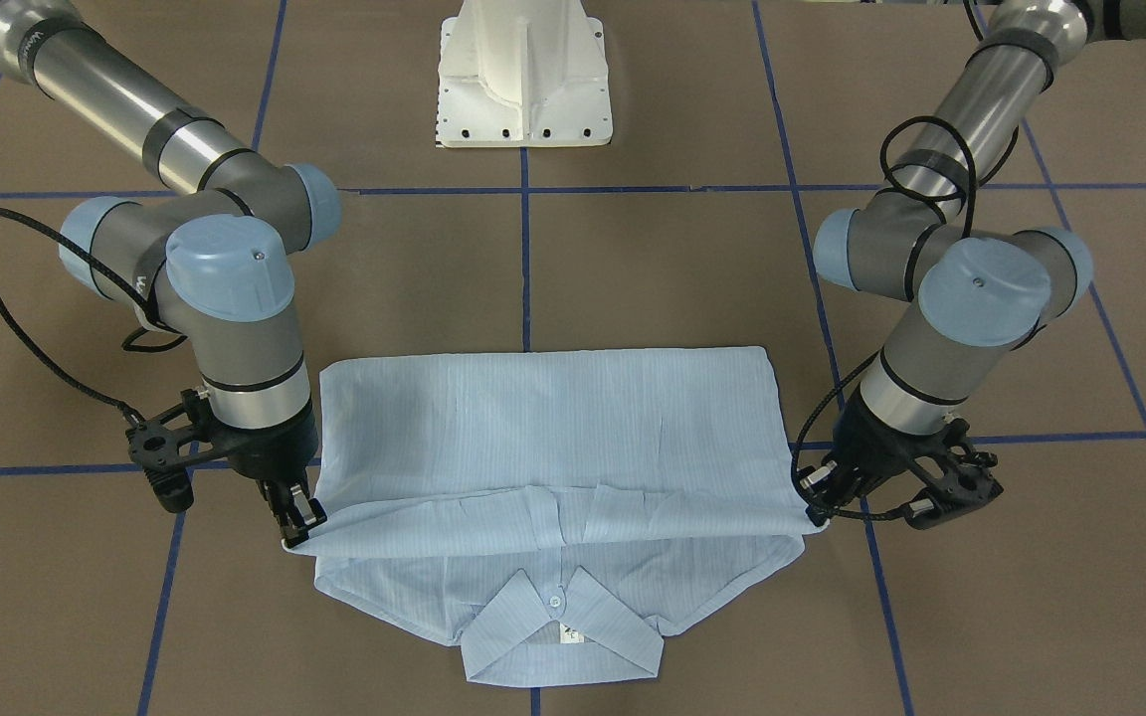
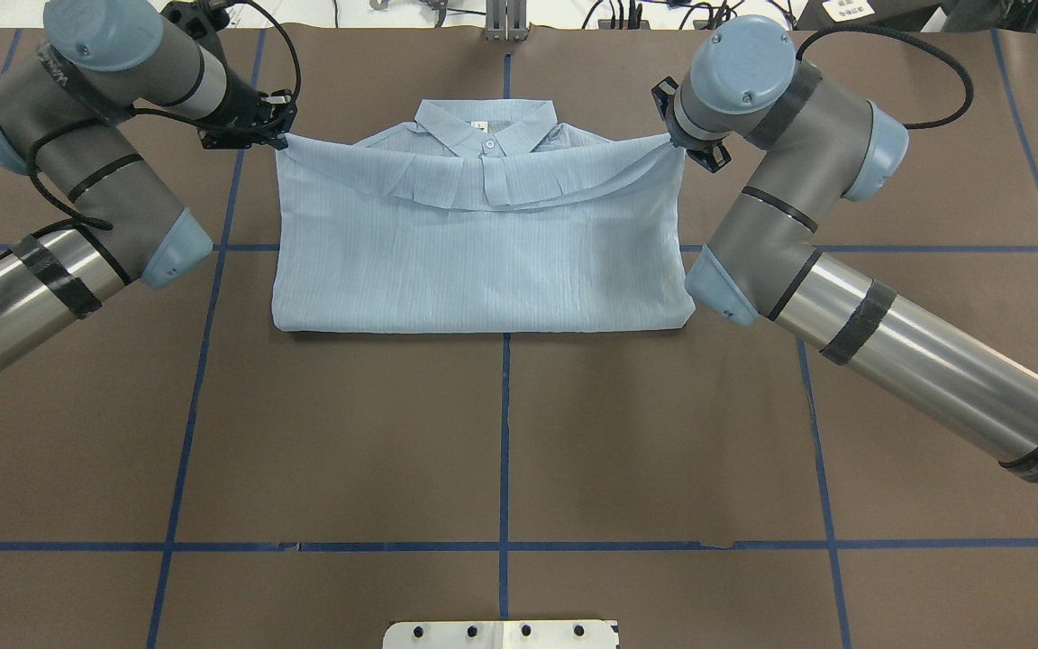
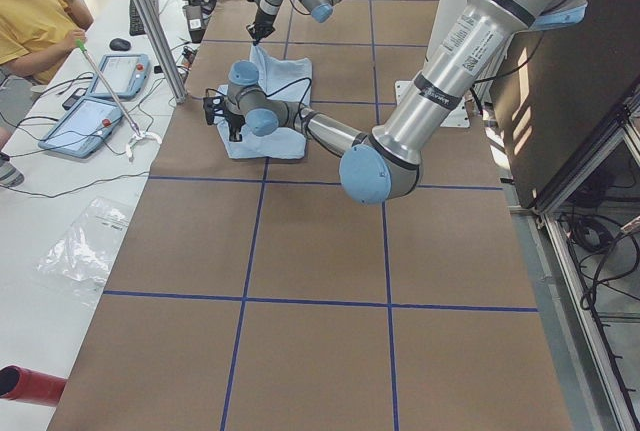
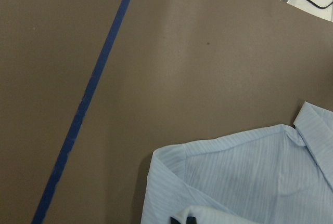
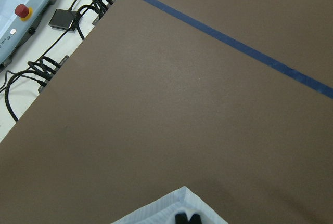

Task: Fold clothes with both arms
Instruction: 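Release the hem at the collar and raise both grippers, then lower the right gripper to the folded shirt's side edge nearest it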

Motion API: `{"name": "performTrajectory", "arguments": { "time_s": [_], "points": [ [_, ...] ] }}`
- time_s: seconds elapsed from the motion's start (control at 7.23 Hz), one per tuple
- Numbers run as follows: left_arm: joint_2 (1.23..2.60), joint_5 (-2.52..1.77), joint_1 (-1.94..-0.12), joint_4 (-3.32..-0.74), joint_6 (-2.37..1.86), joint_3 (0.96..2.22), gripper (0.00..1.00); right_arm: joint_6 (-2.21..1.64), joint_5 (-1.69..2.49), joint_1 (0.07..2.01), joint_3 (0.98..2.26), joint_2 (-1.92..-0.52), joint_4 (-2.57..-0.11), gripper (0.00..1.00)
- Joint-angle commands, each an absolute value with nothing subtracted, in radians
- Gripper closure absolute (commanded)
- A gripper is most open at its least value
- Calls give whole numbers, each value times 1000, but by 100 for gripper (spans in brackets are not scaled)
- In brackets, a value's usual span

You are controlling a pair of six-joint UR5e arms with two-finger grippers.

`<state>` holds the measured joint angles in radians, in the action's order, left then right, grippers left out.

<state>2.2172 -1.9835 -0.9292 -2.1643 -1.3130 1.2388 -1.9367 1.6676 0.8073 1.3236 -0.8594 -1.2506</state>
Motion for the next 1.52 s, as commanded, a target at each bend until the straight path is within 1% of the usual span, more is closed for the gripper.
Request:
{"name": "performTrajectory", "arguments": {
  "time_s": [0.0, 0.14, 0.28, 0.42, 0.55, 0.69, 0.83, 0.97, 1.11, 1.25, 1.38],
  "points": [
    [2232, -1982, -928, -2238, -1312, 1161, 100, -1934, 1669, 804, 1267, -847, -1215, 100],
    [2233, -1982, -927, -2238, -1312, 1160, 100, -1933, 1669, 802, 1267, -847, -1215, 100],
    [2233, -1959, -925, -2240, -1312, 1157, 84, -1931, 1669, 801, 1267, -845, -1215, 100],
    [2235, -1950, -925, -2246, -1312, 1157, 64, -1931, 1669, 801, 1267, -838, -1213, 84],
    [2232, -1950, -925, -2269, -1312, 1157, 56, -1934, 1669, 802, 1269, -824, -1215, 61],
    [2229, -1950, -927, -2279, -1313, 1161, 56, -1936, 1677, 801, 1278, -821, -1215, 44],
    [2224, -1950, -930, -2279, -1315, 1176, 55, -1937, 1713, 802, 1310, -822, -1213, 42],
    [2212, -1950, -931, -2279, -1318, 1208, 53, -1945, 1771, 798, 1412, -878, -1222, 40],
    [2195, -1950, -931, -2279, -1322, 1225, 53, -1945, 1773, 757, 1542, -997, -1220, 39],
    [2191, -1950, -931, -2279, -1322, 1235, 53, -1945, 1775, 729, 1610, -1079, -1212, 39],
    [2174, -1950, -931, -2279, -1315, 1247, 53, -1947, 1772, 688, 1615, -1097, -1212, 37]
  ]
}}
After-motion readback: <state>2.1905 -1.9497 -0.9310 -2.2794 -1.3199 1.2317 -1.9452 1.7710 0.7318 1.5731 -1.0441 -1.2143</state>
